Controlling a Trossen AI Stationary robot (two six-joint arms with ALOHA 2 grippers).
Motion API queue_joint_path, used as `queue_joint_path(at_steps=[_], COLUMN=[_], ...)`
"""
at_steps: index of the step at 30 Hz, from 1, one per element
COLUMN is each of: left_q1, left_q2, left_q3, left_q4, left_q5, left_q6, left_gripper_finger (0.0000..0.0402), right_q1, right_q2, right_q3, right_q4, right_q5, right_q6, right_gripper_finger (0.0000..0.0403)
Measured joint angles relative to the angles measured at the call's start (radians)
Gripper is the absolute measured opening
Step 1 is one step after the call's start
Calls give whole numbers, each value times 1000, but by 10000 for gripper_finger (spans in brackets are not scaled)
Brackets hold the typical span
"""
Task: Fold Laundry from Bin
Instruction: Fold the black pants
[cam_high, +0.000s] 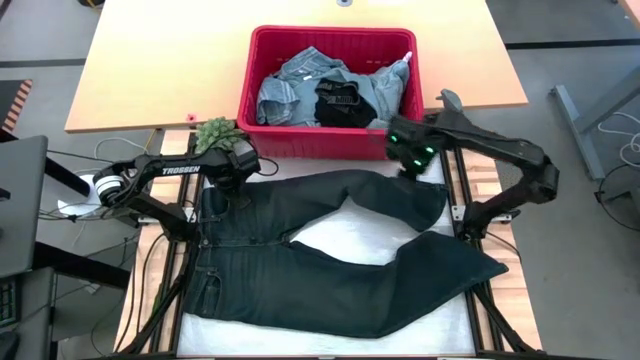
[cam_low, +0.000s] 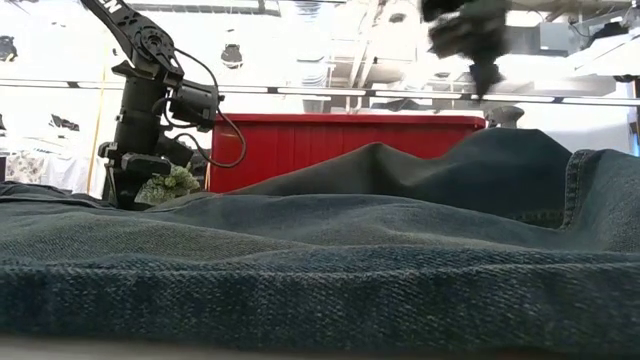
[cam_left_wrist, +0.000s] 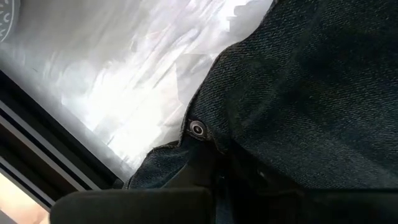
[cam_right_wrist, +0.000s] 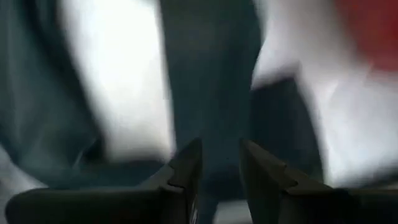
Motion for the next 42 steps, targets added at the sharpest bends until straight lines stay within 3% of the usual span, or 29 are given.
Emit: queue_joint_path(at_steps=[3, 7, 10, 13, 16, 24, 28, 33, 34, 39, 42], left_q1=[0, 0, 0, 0, 0, 0, 0, 0, 0, 0, 0], left_q2=[0, 0, 0, 0, 0, -1, -1, -1, -1, -1, -1], left_q3=[0, 0, 0, 0, 0, 0, 0, 0, 0, 0, 0], left_q4=[0, -1, -1, 2, 2, 2, 2, 2, 2, 2, 2], left_q5=[1, 10, 11, 12, 14, 37, 41, 42, 42, 44, 44], left_q6=[0, -1, -1, 0, 0, -2, -11, -14, -16, -26, -26], left_gripper_finger=[3, 3, 3, 3, 3, 3, 3, 3, 3, 3, 3], right_q1=[91, 264, 401, 517, 593, 655, 654, 644, 641, 629, 624], right_q2=[-73, -197, -273, -321, -330, -236, -159, -82, -72, -48, -50], right_q3=[-81, -252, -366, -441, -494, -613, -617, -594, -582, -450, -304], right_q4=[-66, 27, 115, 177, 182, 249, 250, 258, 255, 164, 26], right_q5=[37, 76, 102, 193, 292, 315, 378, 404, 387, 233, 215], right_q6=[132, 378, 573, 734, 843, 923, 944, 922, 900, 786, 775], right_gripper_finger=[130, 145, 171, 207, 241, 263, 218, 40, 27, 25, 25])
